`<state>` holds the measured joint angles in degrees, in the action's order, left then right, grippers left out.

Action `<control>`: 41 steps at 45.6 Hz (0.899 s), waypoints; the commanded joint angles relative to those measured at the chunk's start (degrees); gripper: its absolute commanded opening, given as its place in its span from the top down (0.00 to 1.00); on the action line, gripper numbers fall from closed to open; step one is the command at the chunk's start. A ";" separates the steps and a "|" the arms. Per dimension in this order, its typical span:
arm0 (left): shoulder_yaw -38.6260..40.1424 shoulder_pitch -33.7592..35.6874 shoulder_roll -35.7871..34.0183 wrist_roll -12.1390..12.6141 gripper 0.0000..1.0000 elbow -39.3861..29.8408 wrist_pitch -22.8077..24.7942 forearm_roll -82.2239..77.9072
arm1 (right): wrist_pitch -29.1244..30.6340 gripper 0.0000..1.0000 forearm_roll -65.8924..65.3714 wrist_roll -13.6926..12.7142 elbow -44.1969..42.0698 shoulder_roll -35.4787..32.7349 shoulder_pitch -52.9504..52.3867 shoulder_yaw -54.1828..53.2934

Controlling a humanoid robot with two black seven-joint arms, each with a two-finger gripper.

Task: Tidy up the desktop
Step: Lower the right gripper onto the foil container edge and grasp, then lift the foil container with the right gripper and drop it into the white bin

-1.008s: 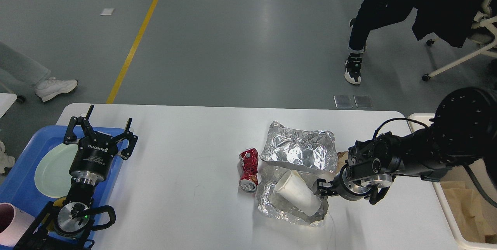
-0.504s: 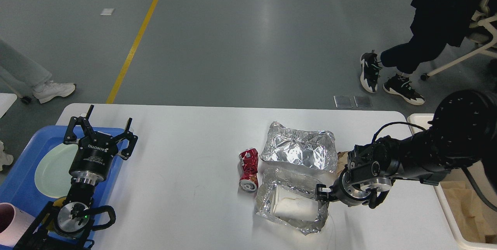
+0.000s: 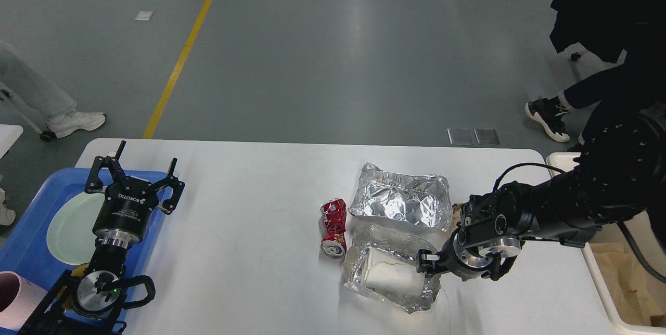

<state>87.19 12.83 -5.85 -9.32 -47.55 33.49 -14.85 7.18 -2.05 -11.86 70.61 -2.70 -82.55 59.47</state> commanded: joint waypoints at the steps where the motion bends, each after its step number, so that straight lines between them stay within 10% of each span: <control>1: 0.00 0.00 0.05 0.00 0.04 0.00 0.08 0.00 | -0.85 0.28 0.12 -0.45 -0.47 0.24 1.34 -0.06; 15: 0.00 0.00 -0.04 0.00 0.04 0.00 0.00 0.00 | 0.03 1.00 0.12 -0.54 -0.13 0.68 2.31 0.20; 41: 0.00 0.00 -0.04 0.00 0.04 0.00 0.00 0.00 | 0.03 1.00 0.20 -1.59 -0.12 0.32 2.31 0.20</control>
<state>87.19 12.83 -5.89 -9.32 -47.55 33.49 -14.85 7.20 -1.93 -13.44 70.47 -2.23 -80.30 59.68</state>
